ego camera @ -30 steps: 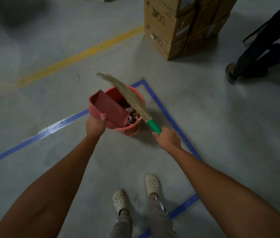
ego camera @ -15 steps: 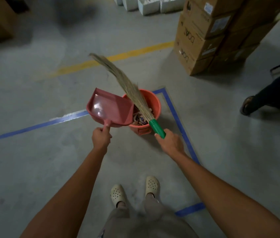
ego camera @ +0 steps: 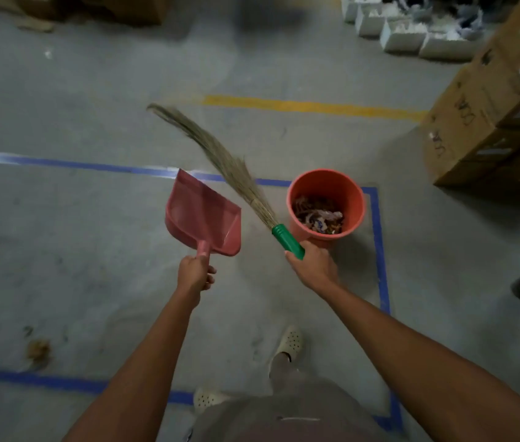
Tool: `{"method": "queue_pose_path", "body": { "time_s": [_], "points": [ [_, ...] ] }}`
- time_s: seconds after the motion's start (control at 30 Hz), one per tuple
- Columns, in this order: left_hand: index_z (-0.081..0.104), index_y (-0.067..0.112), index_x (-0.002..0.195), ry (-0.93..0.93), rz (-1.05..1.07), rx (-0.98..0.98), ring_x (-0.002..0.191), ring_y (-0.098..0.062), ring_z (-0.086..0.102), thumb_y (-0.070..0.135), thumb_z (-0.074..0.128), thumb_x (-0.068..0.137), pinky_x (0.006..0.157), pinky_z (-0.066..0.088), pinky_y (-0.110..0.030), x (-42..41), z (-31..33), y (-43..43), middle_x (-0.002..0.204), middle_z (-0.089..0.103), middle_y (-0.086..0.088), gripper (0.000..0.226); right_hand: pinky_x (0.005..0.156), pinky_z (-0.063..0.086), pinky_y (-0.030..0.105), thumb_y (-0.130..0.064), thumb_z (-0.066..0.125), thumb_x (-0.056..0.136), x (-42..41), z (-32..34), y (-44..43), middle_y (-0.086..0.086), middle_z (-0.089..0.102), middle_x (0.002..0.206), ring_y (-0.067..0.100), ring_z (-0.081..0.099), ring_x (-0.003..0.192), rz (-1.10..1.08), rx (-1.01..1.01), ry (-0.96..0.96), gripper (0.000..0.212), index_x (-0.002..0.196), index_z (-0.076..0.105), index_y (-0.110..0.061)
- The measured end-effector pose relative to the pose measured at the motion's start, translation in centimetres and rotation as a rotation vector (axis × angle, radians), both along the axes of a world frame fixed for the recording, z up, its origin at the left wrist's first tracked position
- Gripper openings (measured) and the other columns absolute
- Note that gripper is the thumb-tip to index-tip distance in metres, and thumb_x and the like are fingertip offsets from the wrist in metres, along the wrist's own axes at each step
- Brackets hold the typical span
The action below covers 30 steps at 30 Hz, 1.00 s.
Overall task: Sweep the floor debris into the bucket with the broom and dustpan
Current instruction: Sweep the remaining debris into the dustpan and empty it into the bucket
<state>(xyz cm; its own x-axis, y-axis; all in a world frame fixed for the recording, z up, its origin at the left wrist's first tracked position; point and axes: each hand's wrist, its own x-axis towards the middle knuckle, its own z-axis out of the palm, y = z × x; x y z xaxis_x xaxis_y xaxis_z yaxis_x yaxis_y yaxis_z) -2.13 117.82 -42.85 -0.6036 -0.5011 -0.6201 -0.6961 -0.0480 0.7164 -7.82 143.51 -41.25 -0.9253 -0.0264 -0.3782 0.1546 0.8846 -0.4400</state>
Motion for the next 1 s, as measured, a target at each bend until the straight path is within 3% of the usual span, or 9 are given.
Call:
{"method": "queue_pose_path", "body": {
  "time_s": [0.13,0.23,0.37,0.63,0.8,1.0],
  "points": [
    [0.055,0.005,0.089,-0.019,0.194,0.006,0.04,-0.016,0.043,0.031,0.051,0.095,0.038,0.03,-0.023,6.8,0.1,-5.7,0.063,0.053,-0.009,0.027,0.066,0.049,0.034,-0.057,0.057,0.086,2.5,0.6,-6.2,0.008,0.069,0.095,0.031,0.066,0.085,0.14,0.012,0.02,0.041,0.107,0.063,-0.022],
    [0.056,0.007,0.083,0.005,0.346,0.008,0.038,-0.014,0.042,0.038,0.054,0.091,0.037,0.03,-0.022,12.5,0.4,-9.8,0.059,0.051,-0.007,0.031,0.068,0.054,0.037,-0.057,0.057,0.086,4.9,0.7,-11.3,0.006,0.068,0.092,0.027,0.065,0.081,0.251,-0.004,0.013,0.041,0.107,0.063,-0.023],
    [0.057,0.009,0.078,0.036,0.496,-0.021,0.04,-0.014,0.044,0.052,0.058,0.087,0.037,0.033,-0.024,19.8,0.8,-14.8,0.058,0.053,-0.007,0.044,0.062,0.046,0.032,-0.059,0.057,0.086,8.6,0.4,-18.0,0.006,0.067,0.089,0.023,0.061,0.074,0.397,-0.008,0.029,0.042,0.105,0.063,-0.021],
    [0.054,0.008,0.076,-0.001,0.873,-0.089,0.042,-0.02,0.045,0.047,0.057,0.094,0.042,0.033,-0.023,35.3,0.6,-23.6,0.057,0.052,-0.01,0.043,0.052,0.041,0.026,-0.06,0.058,0.086,17.3,0.2,-33.0,-0.007,0.055,0.07,0.01,0.055,0.061,0.747,-0.03,0.048,0.04,0.101,0.061,-0.023],
    [0.055,0.008,0.071,-0.015,1.07,-0.07,0.04,-0.019,0.044,0.045,0.059,0.093,0.041,0.032,-0.022,43.0,0.9,-26.6,0.055,0.052,-0.009,0.043,0.055,0.048,0.027,-0.06,0.059,0.086,22.1,0.8,-40.7,-0.003,0.061,0.074,0.013,0.059,0.063,0.926,-0.029,0.057,0.041,0.101,0.063,-0.022],
    [0.056,0.004,0.078,-0.007,1.25,-0.053,0.041,-0.019,0.043,0.041,0.06,0.093,0.042,0.03,-0.022,48.3,1.3,-30.2,0.057,0.051,-0.011,0.04,0.052,0.047,0.025,-0.058,0.059,0.088,26.5,1.7,-49.5,-0.005,0.06,0.074,0.01,0.059,0.063,1.12,-0.026,0.012,0.039,0.104,0.063,-0.023]
  ]
}}
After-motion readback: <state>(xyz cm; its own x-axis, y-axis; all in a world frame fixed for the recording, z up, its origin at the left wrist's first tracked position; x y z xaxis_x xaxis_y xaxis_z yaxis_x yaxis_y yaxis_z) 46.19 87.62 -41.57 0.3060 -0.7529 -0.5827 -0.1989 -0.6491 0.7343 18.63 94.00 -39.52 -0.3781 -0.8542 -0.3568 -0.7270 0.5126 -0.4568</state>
